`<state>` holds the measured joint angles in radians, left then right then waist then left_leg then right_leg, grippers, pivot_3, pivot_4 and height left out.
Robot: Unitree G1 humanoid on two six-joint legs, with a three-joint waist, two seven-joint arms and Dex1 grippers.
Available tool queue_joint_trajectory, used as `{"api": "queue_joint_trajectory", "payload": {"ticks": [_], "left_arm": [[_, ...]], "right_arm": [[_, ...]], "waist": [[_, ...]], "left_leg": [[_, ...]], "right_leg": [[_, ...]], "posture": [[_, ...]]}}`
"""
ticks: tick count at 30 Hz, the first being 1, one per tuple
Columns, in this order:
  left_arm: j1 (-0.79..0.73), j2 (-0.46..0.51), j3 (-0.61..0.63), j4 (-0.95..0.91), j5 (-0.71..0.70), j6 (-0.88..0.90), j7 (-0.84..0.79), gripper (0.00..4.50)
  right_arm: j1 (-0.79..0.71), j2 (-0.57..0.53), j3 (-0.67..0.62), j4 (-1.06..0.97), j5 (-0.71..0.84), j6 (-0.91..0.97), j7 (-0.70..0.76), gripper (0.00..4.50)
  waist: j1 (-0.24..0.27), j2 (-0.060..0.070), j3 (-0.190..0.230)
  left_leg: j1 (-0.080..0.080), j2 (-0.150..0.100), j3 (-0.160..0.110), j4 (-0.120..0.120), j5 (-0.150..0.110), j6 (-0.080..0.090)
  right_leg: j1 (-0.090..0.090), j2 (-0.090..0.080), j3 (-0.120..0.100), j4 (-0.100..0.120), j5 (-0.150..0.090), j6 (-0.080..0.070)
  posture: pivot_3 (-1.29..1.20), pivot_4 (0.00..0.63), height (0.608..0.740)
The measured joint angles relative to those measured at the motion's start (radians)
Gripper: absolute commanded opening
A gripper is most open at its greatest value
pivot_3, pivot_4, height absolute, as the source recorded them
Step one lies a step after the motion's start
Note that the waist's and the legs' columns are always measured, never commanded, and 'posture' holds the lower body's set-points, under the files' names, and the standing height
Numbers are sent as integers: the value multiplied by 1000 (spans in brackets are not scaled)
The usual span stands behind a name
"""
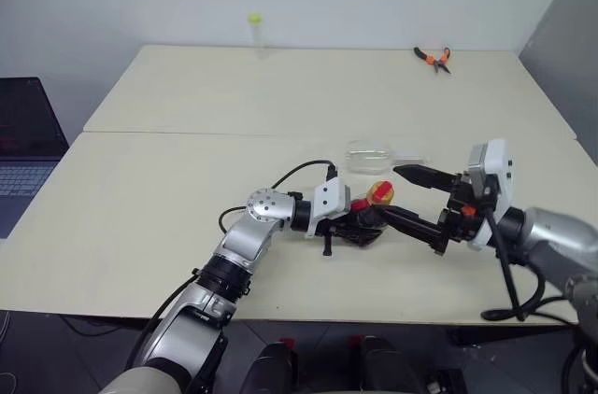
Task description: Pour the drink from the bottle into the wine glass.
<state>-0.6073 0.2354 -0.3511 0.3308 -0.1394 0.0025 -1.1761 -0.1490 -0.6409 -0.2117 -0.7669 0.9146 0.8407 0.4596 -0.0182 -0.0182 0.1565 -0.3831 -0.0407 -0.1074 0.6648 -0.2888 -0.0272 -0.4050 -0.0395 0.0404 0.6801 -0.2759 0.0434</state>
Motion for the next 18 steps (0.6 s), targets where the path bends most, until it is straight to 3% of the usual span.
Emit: {"api": "queue_joint_trajectory", "payload": {"ticks": [6,14,18], "left_arm": [[-27,-23,2,43,12,-30,34,769],[-30,-37,3,67,24,-35,51,757],[-30,-41,3,67,24,-37,52,756]], "right_arm": [[29,180,111,-119,-160,-16,-301,4500],[99,221,193,-129,-264,-49,-351,4500],[117,237,193,-128,-270,-73,-351,3554]], "waist": [[-7,0,0],[-9,0,0],[-9,0,0]], "left_leg": [[0,0,0,0,0,0],[0,0,-1,0,0,0],[0,0,-1,0,0,0]], "right_leg": [[0,1,0,0,0,0],[0,2,-1,0,0,0],[0,2,-1,0,0,0]], "posture": [[0,150,740],[0,150,740],[0,150,740]]}}
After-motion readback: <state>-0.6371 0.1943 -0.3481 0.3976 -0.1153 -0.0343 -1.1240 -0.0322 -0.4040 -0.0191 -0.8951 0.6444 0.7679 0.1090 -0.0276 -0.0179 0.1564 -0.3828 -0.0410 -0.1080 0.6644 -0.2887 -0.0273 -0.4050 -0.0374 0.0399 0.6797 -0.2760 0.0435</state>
